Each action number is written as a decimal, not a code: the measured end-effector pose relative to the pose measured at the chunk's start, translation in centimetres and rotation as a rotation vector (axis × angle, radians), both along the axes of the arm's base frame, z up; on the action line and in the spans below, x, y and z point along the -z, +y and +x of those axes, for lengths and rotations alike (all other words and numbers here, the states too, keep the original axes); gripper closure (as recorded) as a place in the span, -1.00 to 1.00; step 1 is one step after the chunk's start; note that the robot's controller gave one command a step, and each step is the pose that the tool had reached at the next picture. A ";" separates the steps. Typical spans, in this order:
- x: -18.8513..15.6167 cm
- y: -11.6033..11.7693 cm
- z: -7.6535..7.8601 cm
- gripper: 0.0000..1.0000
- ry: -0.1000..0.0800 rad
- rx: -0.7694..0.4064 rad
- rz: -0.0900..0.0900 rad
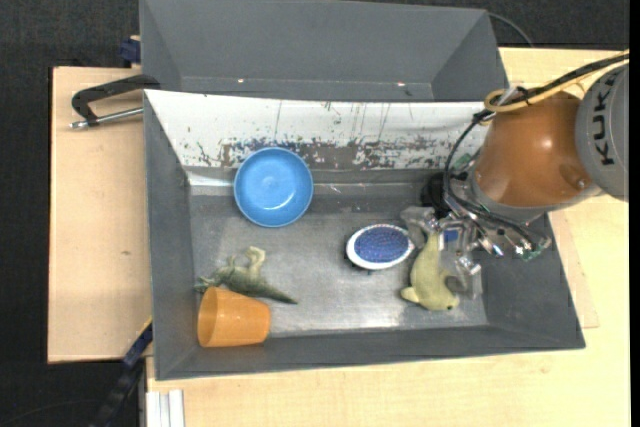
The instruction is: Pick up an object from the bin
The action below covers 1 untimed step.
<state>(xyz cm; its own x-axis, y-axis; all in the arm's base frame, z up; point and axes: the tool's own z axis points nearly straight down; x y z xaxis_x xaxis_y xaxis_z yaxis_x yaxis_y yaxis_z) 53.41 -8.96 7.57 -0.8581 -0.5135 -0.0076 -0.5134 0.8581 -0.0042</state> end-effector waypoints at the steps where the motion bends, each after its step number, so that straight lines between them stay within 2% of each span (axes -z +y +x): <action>1: -0.3 -0.1 0.1 1.00 -0.003 0.000 -0.002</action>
Offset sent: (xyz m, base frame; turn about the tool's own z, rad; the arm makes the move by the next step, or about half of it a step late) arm 0.0000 0.0000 0.0000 0.0000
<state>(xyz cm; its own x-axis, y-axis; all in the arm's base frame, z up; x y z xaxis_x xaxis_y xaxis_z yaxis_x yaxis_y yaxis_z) 53.53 -9.07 7.83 -0.8580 -0.5136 -0.0090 -0.5135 0.8581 -0.0076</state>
